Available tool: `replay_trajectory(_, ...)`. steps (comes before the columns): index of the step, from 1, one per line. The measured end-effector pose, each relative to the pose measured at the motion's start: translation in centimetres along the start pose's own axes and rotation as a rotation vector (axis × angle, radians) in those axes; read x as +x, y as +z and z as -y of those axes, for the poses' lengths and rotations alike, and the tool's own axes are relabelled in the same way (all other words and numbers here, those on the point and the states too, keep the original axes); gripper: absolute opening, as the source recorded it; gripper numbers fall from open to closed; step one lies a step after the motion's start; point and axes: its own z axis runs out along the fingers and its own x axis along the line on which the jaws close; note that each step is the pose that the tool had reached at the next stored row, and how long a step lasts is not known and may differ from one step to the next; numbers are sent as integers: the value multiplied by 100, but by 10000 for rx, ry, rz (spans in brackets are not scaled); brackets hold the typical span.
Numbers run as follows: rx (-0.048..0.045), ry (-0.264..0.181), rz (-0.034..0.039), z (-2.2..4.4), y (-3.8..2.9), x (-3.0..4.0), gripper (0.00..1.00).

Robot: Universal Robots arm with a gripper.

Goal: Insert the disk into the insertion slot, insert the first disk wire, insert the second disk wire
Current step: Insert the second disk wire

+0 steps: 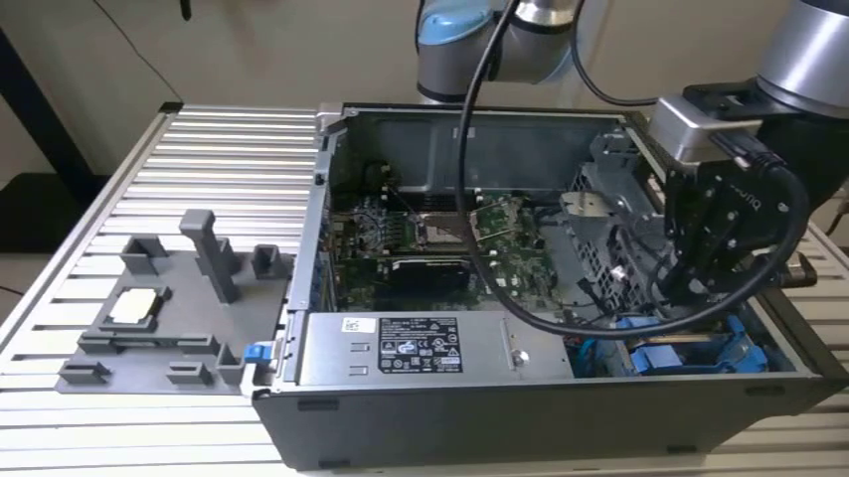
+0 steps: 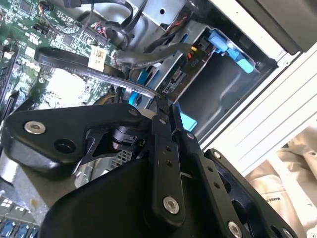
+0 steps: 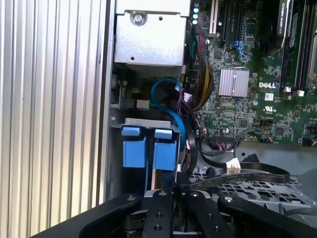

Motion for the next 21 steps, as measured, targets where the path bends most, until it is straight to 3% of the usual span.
replay_trajectory(5, -55, -2, 18, 28, 3, 21, 16)
replay_trajectory(13, -58, 45, 72, 30, 51, 146, 16)
replay_trajectory(14, -55, 68, 131, 30, 56, 148, 16)
replay_trajectory(18, -15, 97, 809, 31, 62, 153, 16)
replay_trajectory(19, -13, 95, 853, 36, 64, 162, 16)
replay_trajectory(21, -57, 97, 862, 51, 69, 181, 16)
